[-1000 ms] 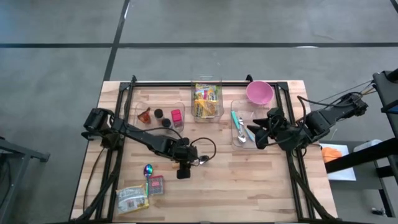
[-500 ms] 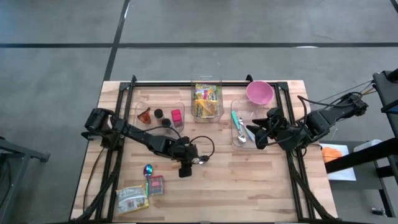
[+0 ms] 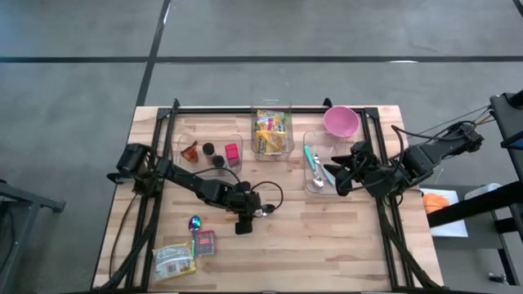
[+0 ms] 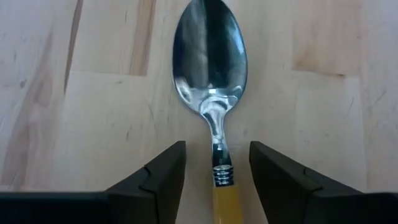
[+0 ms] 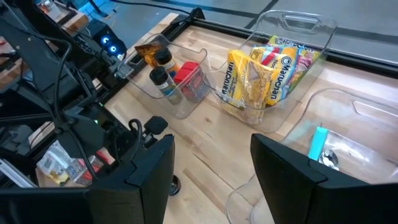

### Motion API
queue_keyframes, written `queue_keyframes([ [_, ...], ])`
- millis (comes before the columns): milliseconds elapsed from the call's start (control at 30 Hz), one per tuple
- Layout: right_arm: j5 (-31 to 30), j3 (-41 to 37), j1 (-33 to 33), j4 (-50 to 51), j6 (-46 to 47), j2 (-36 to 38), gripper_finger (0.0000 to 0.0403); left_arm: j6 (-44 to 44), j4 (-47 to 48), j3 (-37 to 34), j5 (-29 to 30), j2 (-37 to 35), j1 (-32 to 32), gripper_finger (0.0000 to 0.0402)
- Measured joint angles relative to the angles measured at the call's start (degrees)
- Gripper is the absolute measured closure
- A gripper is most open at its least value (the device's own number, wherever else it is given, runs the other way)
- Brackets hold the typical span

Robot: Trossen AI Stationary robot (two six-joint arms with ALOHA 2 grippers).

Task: Pick & Place Food Item
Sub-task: Put the yellow spoon into the right transparent bin

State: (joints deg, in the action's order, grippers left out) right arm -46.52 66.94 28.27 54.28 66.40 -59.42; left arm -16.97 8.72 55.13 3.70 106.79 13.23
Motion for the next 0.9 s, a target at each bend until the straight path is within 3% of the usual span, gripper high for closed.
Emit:
queue_keyframes([
  [200,0.06,0.00,-0.02,-0.52,-0.62,0.00,0.0195,1.12,-0.08,0.16,0.79,1.44,0.03,0.0239],
  [433,0.20,0.00,0.00,-0.56,-0.78,0.00,0.0195,0.56,0.04,0.02,1.18,1.54,-0.24,0.0372],
  [900,0.40,0.00,0.38,-0.86,-0.69,0.00,0.0195,-0.82,2.03,0.72,1.19,1.42,-0.42,0.0377],
])
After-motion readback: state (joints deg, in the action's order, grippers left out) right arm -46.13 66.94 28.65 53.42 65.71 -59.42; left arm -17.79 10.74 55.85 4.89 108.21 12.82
